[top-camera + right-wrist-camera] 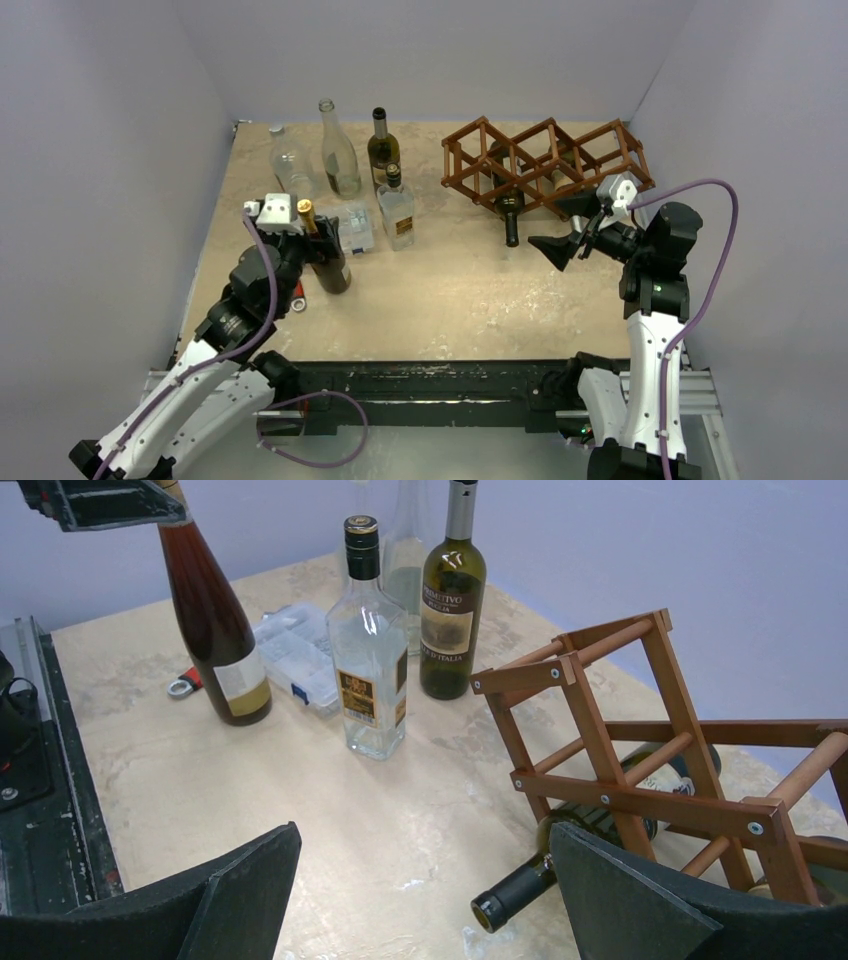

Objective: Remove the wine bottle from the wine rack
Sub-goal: Place the wine bottle at the center of the board, then pick up the wine bottle from the wine rack.

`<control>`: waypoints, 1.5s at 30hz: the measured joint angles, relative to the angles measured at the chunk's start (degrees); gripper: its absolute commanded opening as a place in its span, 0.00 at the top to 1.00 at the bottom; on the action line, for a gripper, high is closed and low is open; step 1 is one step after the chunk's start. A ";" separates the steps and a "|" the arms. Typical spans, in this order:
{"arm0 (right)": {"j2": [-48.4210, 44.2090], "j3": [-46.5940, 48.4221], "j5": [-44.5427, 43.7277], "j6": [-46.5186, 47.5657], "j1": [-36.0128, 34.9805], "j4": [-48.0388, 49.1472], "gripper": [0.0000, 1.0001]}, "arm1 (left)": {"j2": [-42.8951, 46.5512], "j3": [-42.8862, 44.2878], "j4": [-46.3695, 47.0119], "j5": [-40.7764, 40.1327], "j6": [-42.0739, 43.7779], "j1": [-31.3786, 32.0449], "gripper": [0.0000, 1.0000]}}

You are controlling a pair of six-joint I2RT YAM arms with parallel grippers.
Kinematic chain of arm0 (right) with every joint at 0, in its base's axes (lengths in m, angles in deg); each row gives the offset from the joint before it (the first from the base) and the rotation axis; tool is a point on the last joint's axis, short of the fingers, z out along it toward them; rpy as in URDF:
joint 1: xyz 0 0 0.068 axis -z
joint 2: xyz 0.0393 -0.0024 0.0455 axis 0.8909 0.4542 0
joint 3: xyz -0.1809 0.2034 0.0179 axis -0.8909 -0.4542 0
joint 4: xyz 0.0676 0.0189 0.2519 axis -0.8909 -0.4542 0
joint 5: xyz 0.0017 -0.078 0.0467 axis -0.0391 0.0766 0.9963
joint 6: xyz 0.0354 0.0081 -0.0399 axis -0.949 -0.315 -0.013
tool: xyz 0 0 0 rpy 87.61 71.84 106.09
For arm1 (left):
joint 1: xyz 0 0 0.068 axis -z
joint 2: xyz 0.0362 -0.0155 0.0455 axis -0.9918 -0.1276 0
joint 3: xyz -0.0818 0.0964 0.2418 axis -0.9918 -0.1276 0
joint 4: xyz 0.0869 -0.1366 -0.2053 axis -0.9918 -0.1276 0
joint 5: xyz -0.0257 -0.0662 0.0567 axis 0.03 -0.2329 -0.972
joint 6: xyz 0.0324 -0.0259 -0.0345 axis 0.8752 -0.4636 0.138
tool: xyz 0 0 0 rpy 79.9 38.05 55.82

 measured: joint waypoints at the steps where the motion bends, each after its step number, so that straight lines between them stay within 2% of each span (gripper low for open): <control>1: 0.00 -0.02 0.04 0.15 0.00 0.00 0.01 | 0.74 0.39 -0.72 1.46 -0.04 0.00 0.09; 11: 0.02 -0.22 0.46 1.42 0.24 -0.22 0.01 | 5.90 8.20 -10.58 14.01 -0.31 0.00 0.04; 17: 0.28 -0.63 0.42 3.48 0.37 -1.01 0.01 | 8.48 9.03 -14.16 24.28 -2.19 -0.02 0.00; 25: 0.90 -0.94 -2.84 11.82 0.37 -8.61 0.01 | 11.15 4.66 -12.48 38.77 -8.24 -0.07 0.02; 32: 9.40 2.64 -5.62 16.46 0.37 -17.59 0.01 | 6.64 2.12 -10.23 50.01 -16.33 0.28 0.04; 34: 11.89 4.02 -7.43 16.85 0.37 -19.10 0.01 | 4.81 1.57 -9.14 51.21 -17.81 1.92 0.04; 38: 12.68 4.35 -13.64 14.75 0.37 -18.32 0.01 | 2.67 0.94 -8.70 49.55 -18.23 9.49 0.04; 42: 11.04 2.82 -21.00 11.39 0.37 -12.74 0.01 | 0.04 0.94 -6.99 47.04 -18.12 15.63 0.04; 45: 9.81 -0.55 -26.84 9.11 0.37 -6.88 0.01 | -2.51 0.94 -5.97 45.24 -17.92 17.20 0.04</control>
